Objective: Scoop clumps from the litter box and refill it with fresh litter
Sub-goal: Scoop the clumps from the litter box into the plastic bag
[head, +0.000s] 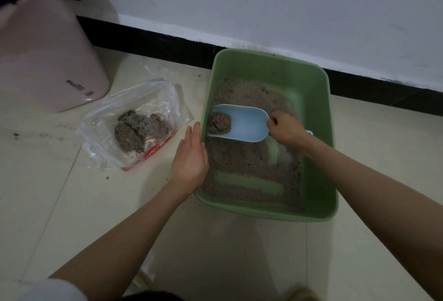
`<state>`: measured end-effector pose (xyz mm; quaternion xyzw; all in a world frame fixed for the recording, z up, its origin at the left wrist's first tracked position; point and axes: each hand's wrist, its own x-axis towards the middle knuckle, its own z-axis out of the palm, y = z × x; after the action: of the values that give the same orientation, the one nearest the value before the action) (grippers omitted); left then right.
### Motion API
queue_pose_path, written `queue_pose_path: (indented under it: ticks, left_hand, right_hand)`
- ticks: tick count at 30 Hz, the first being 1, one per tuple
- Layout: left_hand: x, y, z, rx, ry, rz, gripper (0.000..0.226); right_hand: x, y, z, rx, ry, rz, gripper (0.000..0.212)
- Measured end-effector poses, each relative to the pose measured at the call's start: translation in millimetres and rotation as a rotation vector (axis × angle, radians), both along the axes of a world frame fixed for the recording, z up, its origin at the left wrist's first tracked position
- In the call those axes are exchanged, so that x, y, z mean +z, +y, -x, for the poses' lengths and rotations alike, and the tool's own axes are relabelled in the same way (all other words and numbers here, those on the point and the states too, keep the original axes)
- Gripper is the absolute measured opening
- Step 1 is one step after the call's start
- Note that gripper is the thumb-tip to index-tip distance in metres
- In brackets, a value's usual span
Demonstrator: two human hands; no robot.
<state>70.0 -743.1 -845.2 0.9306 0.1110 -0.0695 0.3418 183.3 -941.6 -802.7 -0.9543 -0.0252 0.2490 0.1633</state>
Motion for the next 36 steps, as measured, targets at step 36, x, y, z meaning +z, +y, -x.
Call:
queue_pose_path:
  ticks: [36]
  left_hand:
    - [4.3,4.1,2.8,-0.218,-0.004,-0.206,0.067]
  right_hand:
    - [87.7,203.2,0.7,0.572,-0.312,0.307,0.015]
